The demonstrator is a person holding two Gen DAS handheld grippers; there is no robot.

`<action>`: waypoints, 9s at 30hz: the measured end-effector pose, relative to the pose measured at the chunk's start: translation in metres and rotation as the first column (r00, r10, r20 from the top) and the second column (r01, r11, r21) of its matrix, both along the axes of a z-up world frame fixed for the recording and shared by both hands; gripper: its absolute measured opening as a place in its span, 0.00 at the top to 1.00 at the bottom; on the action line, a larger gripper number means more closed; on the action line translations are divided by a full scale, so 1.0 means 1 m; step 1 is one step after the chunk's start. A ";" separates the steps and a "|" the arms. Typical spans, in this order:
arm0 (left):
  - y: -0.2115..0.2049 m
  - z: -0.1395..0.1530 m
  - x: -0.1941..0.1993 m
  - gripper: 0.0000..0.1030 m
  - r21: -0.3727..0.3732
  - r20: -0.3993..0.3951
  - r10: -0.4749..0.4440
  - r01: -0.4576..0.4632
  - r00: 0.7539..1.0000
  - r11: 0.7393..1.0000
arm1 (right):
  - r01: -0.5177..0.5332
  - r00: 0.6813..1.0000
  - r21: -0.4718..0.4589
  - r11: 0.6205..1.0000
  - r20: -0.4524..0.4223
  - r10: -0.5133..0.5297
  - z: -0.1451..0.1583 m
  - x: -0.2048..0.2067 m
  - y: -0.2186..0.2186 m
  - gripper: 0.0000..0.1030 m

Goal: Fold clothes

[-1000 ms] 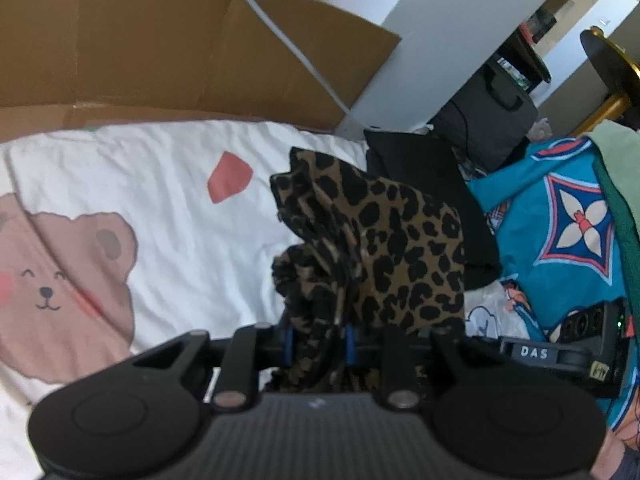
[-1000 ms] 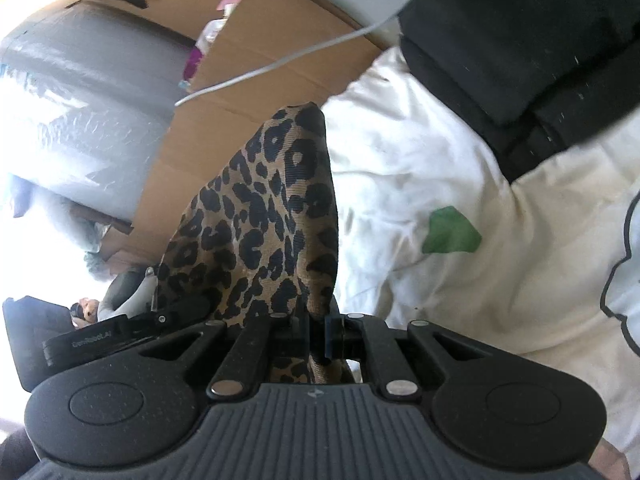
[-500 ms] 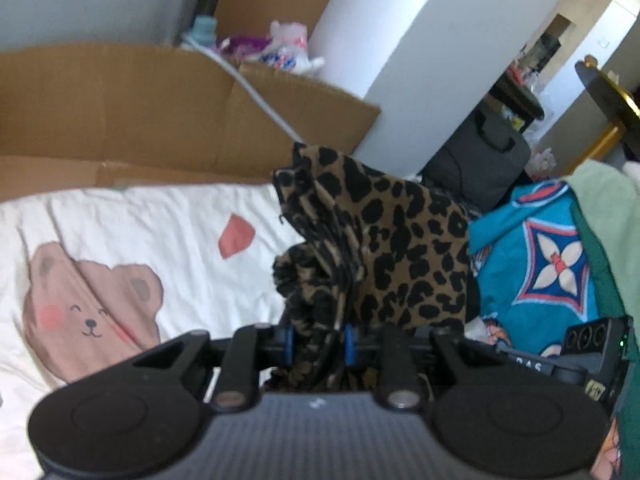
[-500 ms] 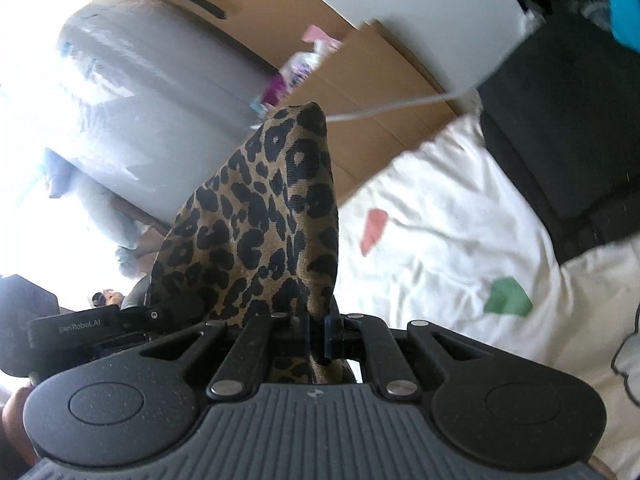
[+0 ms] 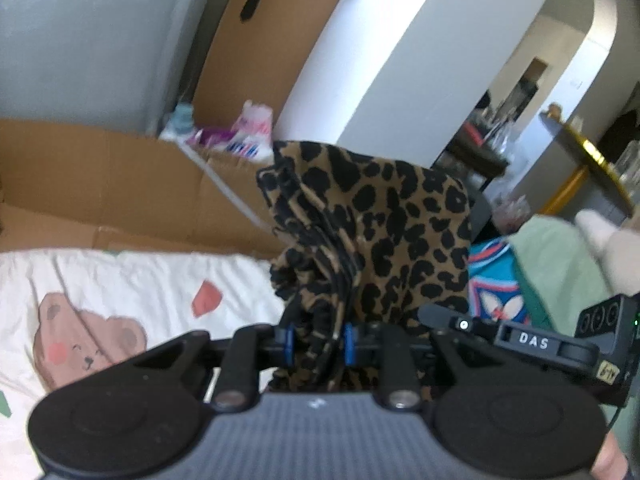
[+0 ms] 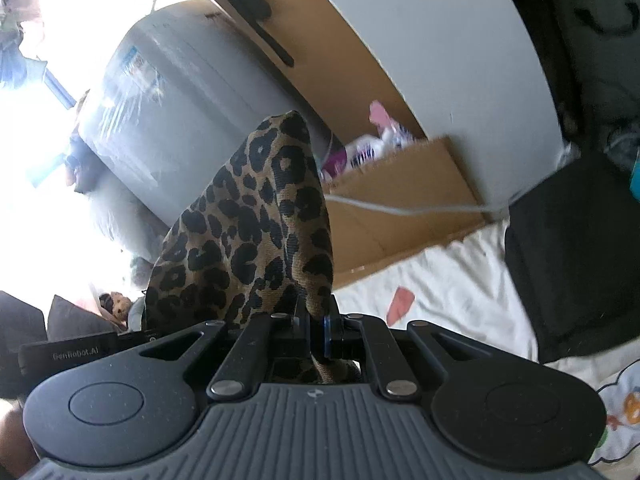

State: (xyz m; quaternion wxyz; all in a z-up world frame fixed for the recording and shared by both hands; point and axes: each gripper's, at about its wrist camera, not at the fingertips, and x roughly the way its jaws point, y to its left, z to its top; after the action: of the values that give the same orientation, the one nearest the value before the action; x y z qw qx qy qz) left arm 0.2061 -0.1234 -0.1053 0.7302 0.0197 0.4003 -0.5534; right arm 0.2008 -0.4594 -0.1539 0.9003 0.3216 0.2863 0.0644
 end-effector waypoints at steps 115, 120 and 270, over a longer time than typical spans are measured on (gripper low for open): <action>-0.304 -0.234 -0.067 0.78 -0.108 -0.347 -0.130 0.098 0.929 0.989 | 0.248 0.947 -0.259 0.934 -0.137 -0.290 -0.127 0.056 -0.231 0.96; -0.312 -0.241 -0.047 0.78 -0.088 -0.382 -0.106 0.078 0.918 0.993 | 0.223 0.949 -0.300 0.928 -0.149 -0.276 -0.129 0.079 -0.230 0.96; -0.087 -0.059 -0.075 0.00 0.347 0.064 0.051 -0.070 0.997 0.935 | 0.197 0.900 -0.324 0.925 -0.315 -0.302 -0.065 -0.046 -0.110 0.00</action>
State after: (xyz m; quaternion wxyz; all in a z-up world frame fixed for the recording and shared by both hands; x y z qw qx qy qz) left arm 0.1310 -0.2105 -0.1647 0.7424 0.1514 0.4725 -0.4502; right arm 0.1546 -0.5697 -0.2185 0.8700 0.2297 0.4082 -0.1542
